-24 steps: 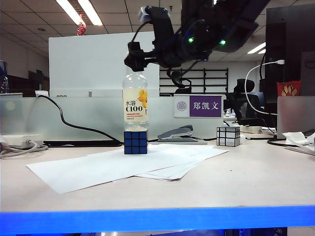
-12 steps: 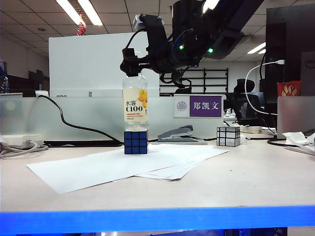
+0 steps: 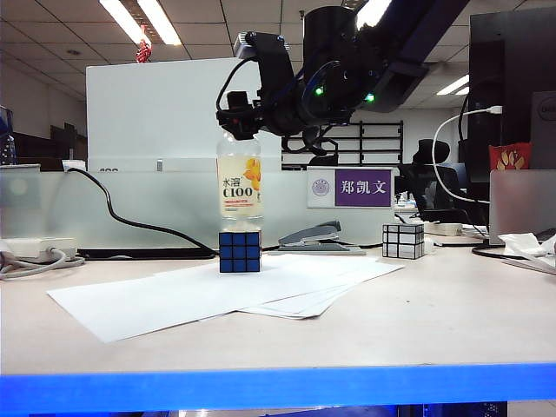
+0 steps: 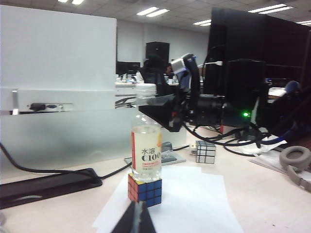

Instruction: Flip the plastic bottle upside down.

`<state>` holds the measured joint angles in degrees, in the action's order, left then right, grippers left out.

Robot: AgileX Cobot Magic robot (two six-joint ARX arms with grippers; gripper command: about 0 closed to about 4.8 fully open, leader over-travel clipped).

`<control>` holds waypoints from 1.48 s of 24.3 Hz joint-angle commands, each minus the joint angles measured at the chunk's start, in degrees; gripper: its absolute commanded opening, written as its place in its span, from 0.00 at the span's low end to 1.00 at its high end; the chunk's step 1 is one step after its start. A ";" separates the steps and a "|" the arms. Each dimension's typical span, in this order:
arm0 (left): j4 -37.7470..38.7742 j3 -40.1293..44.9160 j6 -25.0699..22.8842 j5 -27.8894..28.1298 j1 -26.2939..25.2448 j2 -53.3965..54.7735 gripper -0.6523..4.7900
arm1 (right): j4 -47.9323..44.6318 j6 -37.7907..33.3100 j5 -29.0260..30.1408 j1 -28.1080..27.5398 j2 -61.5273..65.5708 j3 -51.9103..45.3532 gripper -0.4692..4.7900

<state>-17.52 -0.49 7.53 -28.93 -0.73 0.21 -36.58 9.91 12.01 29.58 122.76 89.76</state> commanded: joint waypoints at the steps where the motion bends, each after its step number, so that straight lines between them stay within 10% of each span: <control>1: -1.46 -0.15 0.07 -0.79 -0.02 -0.09 0.11 | -1.81 -0.70 0.11 0.20 -0.22 0.22 0.43; 6: -1.40 -0.13 0.02 -0.70 -0.02 -0.09 0.11 | -1.86 -2.56 0.15 0.20 -0.24 0.24 0.07; 20: -0.37 -0.20 -0.46 -0.74 0.00 -0.09 0.11 | 10.34 -9.88 15.19 1.25 -22.01 -3.34 0.07; 31: -14.47 -0.24 16.48 -17.94 0.02 -0.09 0.11 | 25.44 -10.43 14.88 9.57 -62.82 -25.62 0.07; 36: -25.68 -0.26 25.75 -20.20 0.09 -0.09 0.11 | 14.56 -31.39 13.33 12.07 -68.61 -28.20 0.07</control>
<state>-37.65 -0.56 29.76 -48.05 -0.73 0.21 -18.37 -13.98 26.00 41.74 54.15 61.36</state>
